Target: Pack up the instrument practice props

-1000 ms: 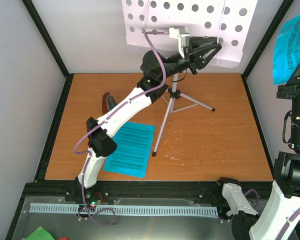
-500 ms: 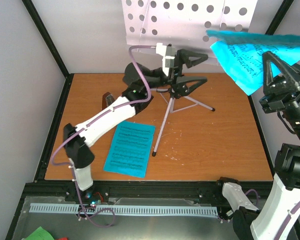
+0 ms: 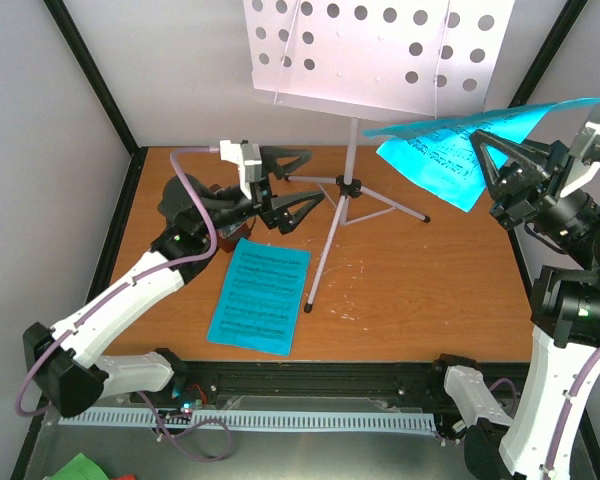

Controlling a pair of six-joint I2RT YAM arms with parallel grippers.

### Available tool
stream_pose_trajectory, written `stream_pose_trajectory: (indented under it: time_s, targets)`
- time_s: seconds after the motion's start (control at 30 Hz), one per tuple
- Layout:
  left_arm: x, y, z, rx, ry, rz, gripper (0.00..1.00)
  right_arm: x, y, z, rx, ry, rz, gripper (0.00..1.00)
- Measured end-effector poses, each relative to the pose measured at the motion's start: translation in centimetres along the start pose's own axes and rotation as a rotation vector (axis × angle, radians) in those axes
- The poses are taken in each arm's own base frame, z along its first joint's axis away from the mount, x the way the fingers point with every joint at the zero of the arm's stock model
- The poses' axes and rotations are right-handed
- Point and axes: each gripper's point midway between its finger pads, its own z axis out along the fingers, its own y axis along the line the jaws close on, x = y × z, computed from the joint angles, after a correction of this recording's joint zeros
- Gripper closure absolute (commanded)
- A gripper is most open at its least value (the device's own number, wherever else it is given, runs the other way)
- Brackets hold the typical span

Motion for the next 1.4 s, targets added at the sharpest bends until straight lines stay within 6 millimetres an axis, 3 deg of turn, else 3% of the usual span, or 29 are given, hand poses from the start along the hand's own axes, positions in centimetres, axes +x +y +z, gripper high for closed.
stream_pose_trajectory:
  time_s: [0.23,0.43,0.73,0.87,1.03,1.13,1.23,1.4]
  targets:
    - [6.6,4.9,-4.3,-0.248,0.177,-0.132,0.02,3.4,-2.2,-0.1,0.004,0.046,0.128,0.97]
    - [8.2,7.6,-5.7,-0.344,0.222,-0.198,0.01,7.2,-3.0,-0.8,0.021,0.094,0.24,0.97]
    - [11.9,10.8,-6.5,-0.477,0.298,-0.278,0.01,15.0,-5.5,-2.8,0.133,0.188,0.428,0.97]
    - [12.3,12.8,-7.9,-0.556,0.299,-0.304,0.0,18.1,-7.1,-3.3,0.176,0.22,0.501,0.97]
    - [12.8,14.8,-10.2,-0.618,0.288,-0.35,0.01,24.0,-8.6,-2.6,0.203,0.318,0.619,0.97]
    - [13.2,15.2,-10.8,-0.637,0.296,-0.36,0.01,27.7,-7.9,-0.8,0.175,0.418,0.674,0.97]
    - [13.0,15.3,-11.5,-0.668,0.303,-0.357,0.01,31.3,-5.8,1.3,0.122,0.537,0.705,0.97]
    - [11.0,15.9,-13.8,-0.769,0.27,-0.312,0.01,33.4,-0.4,4.6,-0.032,0.658,0.686,0.97]
